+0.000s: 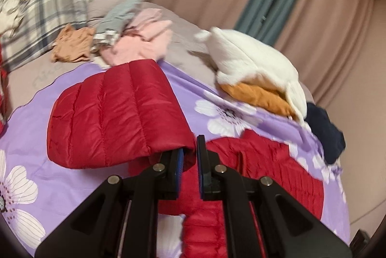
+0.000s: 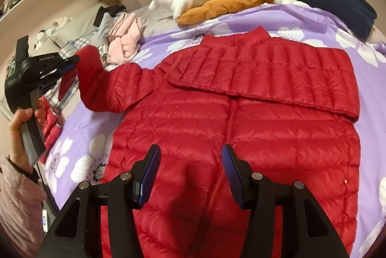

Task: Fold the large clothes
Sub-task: 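Fold the gripped sleeve across the jacket body with the left tool and release, then grasp the jacket's side edge beside the folded sleeve with the right tool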

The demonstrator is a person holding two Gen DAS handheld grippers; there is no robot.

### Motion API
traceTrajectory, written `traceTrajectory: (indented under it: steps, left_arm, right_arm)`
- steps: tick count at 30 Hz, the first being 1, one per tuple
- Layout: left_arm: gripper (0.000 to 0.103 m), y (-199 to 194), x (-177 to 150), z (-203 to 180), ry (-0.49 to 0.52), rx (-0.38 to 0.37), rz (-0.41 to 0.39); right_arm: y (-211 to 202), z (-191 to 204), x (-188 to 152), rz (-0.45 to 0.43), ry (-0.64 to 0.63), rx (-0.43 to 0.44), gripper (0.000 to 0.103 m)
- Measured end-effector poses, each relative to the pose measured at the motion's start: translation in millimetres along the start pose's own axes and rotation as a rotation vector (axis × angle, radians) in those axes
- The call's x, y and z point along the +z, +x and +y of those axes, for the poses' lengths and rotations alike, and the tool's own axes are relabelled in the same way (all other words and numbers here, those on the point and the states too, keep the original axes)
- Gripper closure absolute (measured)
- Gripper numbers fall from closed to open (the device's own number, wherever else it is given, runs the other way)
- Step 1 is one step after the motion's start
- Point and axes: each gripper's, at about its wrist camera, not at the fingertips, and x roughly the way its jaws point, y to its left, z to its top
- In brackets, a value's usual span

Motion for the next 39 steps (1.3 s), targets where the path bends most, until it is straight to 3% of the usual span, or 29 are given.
traceTrajectory:
  steps: [8,13,17,18,21,24,32,39]
  left_arm:
    - [0.095,22.7,-23.7,-59.4,0.189,-0.025,0.085]
    - [0.094,47.5,-55.9,-94.1,0.380,-0.008,0.231]
    - [0.088,67.6,-84.9,-109.9,0.472,-0.032,0.357]
    - [0.082,73.2,-92.9,-112.8,0.489,-0.029,0.392]
    - [0.046,80.0,-109.3,-117.1,0.507,-0.032,0.447]
    - [0.038,77.9,-119.7,-120.3,0.533,-0.042,0.451]
    - [0.037,65.0,-122.1,-105.4,0.427,-0.097,0.463]
    - [0.034,36.3,-115.5,-81.1,0.265,-0.148,0.429]
  right_arm:
    - [-8.9,-21.2,-1.3,-0.013,0.057,-0.009,0.050]
    - [-11.1,-28.1,-3.1,-0.014,0.080,-0.010,0.050]
    - [-11.8,-31.0,-3.4,-0.013,0.090,-0.009,0.050]
    - [-12.3,-31.2,-3.2,-0.014,0.089,-0.009,0.050]
    - [-14.0,-32.1,-2.2,-0.017,0.085,-0.012,0.050]
    - [-14.4,-33.7,-1.6,-0.019,0.088,-0.015,0.050]
    - [-15.9,-34.0,0.0,-0.023,0.094,-0.027,0.050]
    - [-11.6,-33.2,2.1,-0.011,0.109,-0.016,0.050]
